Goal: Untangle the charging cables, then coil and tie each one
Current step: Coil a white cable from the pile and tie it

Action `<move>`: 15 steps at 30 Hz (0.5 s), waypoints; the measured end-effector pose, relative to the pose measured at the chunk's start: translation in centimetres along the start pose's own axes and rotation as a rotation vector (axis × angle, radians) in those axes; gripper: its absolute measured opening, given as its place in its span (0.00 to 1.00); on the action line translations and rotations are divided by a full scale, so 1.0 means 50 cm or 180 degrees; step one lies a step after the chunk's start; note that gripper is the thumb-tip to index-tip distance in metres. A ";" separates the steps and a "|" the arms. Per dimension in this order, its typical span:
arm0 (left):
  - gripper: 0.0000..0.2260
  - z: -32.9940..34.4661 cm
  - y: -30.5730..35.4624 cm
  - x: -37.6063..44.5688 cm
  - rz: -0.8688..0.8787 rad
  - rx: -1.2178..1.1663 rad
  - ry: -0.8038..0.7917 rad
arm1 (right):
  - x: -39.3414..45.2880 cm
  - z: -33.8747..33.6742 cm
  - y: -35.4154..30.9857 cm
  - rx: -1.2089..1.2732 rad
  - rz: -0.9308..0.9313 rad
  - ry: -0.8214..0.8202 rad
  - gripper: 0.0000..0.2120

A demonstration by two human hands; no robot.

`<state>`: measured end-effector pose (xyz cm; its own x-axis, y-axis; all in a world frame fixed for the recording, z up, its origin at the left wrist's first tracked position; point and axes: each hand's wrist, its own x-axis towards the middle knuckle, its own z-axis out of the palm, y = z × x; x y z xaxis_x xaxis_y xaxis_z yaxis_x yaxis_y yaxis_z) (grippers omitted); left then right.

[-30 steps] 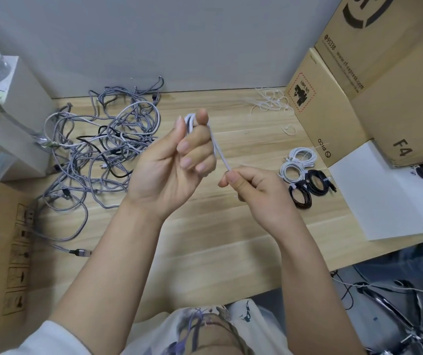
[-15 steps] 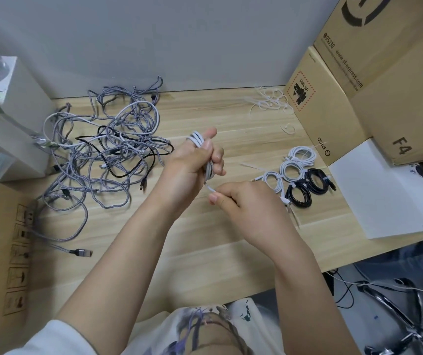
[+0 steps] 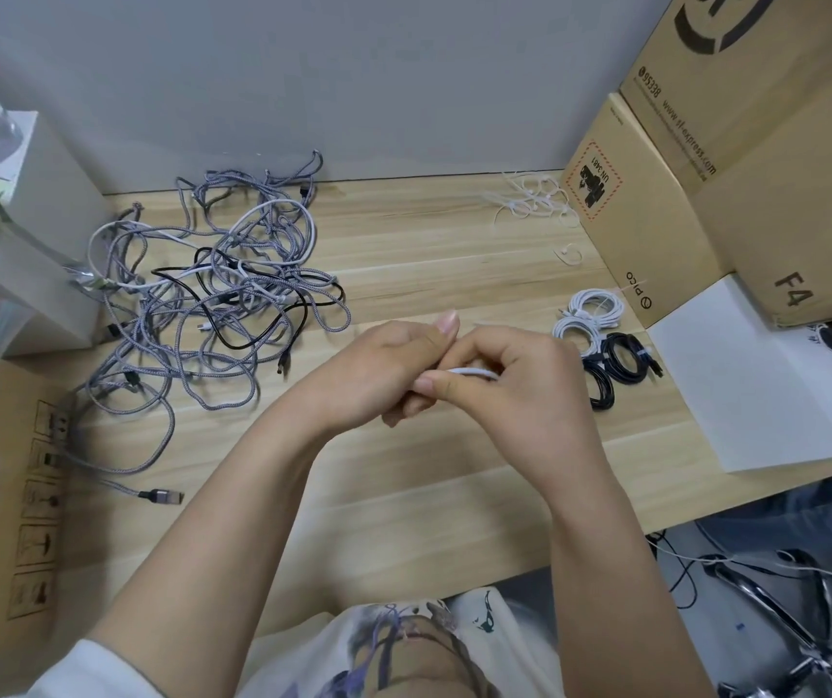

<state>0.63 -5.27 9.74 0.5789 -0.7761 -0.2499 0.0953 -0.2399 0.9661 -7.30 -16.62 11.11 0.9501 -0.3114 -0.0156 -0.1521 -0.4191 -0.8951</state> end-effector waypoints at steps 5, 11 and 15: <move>0.24 -0.008 -0.006 0.000 -0.0035 0.0161 -0.0228 | 0.007 -0.015 0.003 0.0994 0.0258 0.0026 0.13; 0.25 -0.018 0.002 -0.010 0.0163 -0.0824 -0.0681 | 0.022 -0.015 0.029 0.1492 0.0443 -0.0628 0.18; 0.23 -0.006 0.011 -0.005 0.0330 -0.1750 -0.1185 | 0.022 -0.002 0.017 0.1761 0.0005 -0.1058 0.18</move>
<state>0.79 -5.02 10.35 0.2987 -0.9521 -0.0646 0.5098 0.1020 0.8542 -6.41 -17.38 10.38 0.9972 0.0063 -0.0749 -0.0752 0.1106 -0.9910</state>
